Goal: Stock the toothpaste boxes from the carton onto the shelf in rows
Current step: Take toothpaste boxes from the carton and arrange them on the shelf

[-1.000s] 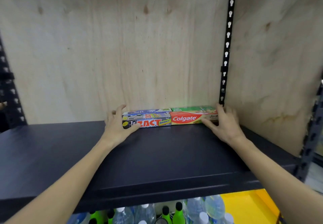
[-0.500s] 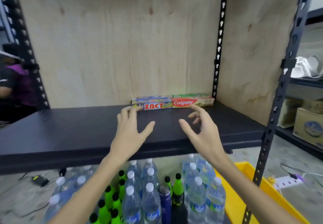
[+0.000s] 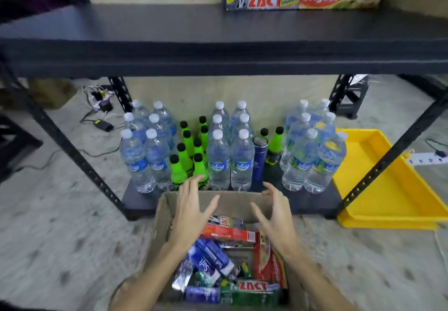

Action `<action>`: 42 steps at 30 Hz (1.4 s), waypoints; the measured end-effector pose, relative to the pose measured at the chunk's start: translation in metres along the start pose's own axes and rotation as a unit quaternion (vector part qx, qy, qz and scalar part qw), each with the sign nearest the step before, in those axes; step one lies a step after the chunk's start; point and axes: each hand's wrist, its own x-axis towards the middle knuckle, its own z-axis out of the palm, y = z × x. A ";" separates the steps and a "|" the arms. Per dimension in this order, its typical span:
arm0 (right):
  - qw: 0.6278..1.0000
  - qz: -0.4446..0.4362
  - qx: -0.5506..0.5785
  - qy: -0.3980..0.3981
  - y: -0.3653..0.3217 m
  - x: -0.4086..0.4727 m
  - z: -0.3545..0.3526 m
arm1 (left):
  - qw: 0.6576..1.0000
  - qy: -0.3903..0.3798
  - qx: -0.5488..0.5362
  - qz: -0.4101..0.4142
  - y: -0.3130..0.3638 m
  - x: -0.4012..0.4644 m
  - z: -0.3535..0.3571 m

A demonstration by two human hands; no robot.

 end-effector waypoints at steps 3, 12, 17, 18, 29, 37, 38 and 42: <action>0.997 0.056 -0.018 -0.046 0.040 -0.014 0.024 | 0.996 -0.069 0.011 -0.059 -0.050 -0.013 0.022; 0.954 0.078 -0.179 -0.228 0.126 -0.016 0.084 | 0.950 -0.274 0.047 -0.144 -0.169 -0.049 0.067; 0.937 0.053 -0.198 -0.284 0.134 -0.013 0.117 | 0.945 -0.297 0.066 -0.122 -0.204 -0.059 0.068; 0.936 0.045 -0.196 -0.287 0.133 -0.013 0.123 | 0.942 -0.310 0.075 -0.108 -0.206 -0.060 0.068; 0.959 0.088 -0.115 -0.244 0.134 -0.015 0.130 | 0.893 -0.349 0.233 0.161 -0.219 -0.055 0.083; 0.974 0.080 -0.062 -0.204 0.119 -0.013 0.107 | 0.906 -0.309 0.188 0.222 -0.204 -0.057 0.061; 0.976 0.077 -0.057 -0.197 0.117 -0.012 0.101 | 0.909 -0.297 0.186 0.226 -0.199 -0.057 0.055; 0.988 0.047 -0.035 -0.144 0.094 -0.006 0.071 | 0.932 -0.236 0.187 0.202 -0.179 -0.055 0.030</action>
